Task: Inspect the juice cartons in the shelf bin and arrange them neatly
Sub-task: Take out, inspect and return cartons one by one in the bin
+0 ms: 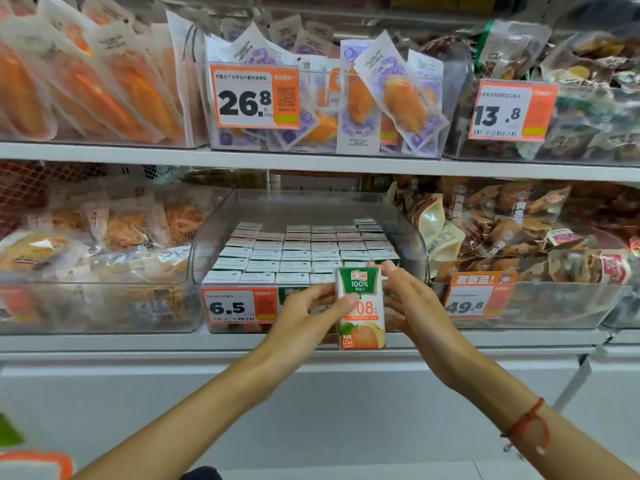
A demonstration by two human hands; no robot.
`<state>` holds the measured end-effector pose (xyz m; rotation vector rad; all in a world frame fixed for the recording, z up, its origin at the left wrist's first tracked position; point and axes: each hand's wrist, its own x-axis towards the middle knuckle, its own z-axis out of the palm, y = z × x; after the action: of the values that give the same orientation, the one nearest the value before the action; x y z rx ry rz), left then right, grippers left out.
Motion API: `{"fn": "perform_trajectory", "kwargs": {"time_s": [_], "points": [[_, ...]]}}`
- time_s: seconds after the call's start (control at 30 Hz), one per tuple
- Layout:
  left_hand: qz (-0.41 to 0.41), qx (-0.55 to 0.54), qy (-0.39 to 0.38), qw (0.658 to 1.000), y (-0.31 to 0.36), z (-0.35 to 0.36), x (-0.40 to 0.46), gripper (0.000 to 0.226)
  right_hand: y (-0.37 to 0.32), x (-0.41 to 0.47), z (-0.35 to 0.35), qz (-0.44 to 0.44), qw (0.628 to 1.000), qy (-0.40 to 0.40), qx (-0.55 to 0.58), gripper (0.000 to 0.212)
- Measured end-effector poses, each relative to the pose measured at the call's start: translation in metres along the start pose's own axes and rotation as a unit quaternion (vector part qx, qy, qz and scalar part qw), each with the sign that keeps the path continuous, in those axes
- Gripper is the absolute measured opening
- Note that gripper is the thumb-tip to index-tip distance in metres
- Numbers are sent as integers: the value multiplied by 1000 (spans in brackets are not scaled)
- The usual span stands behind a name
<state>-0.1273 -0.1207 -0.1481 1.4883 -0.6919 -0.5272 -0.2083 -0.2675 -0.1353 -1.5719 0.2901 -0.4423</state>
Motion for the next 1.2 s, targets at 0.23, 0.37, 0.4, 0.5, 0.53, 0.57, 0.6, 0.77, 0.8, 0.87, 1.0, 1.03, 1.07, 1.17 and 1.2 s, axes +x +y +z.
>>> {"fn": "perform_trajectory", "kwargs": {"time_s": [0.23,0.37,0.4,0.5,0.53,0.57,0.6,0.77,0.8,0.87,1.0,1.03,1.07,1.17,1.2], "points": [[-5,-49,23,998,3,0,-1,26,2,-6,-3,15,998,-59,-22,25],[-1,-68,50,996,2,3,0,24,1,-6,-9,44,993,-101,-29,33],[0,-71,57,996,3,2,0,24,0,-6,-9,47,992,-116,-33,37],[2,-65,63,996,3,1,2,21,0,-8,-11,37,991,-120,-54,46],[5,-55,65,996,2,1,3,19,1,-8,-11,30,991,-111,-67,48],[8,-41,69,997,2,1,3,17,2,-8,-10,21,991,-102,-82,49],[12,-26,75,997,1,1,4,15,3,-9,-9,13,991,-88,-96,49],[16,-1,71,997,-2,2,4,18,9,-13,-4,-89,969,18,-230,51],[12,4,64,998,-2,3,3,17,10,-14,-3,-114,960,26,-254,51],[-3,-2,57,998,-2,6,3,20,12,-16,-1,-155,944,27,-291,47],[-27,-13,25,999,0,0,5,24,7,-8,-6,-110,977,5,-185,12],[-30,-8,5,1000,1,-2,4,27,6,-5,-9,-84,987,2,-138,14],[-33,1,-17,999,2,-2,4,30,4,-4,-11,-57,993,4,-100,23],[-33,18,-71,997,2,0,4,30,3,-1,-13,-15,997,8,-80,44],[-25,21,-73,997,1,1,4,25,4,0,-12,-8,997,8,-80,48]]}}
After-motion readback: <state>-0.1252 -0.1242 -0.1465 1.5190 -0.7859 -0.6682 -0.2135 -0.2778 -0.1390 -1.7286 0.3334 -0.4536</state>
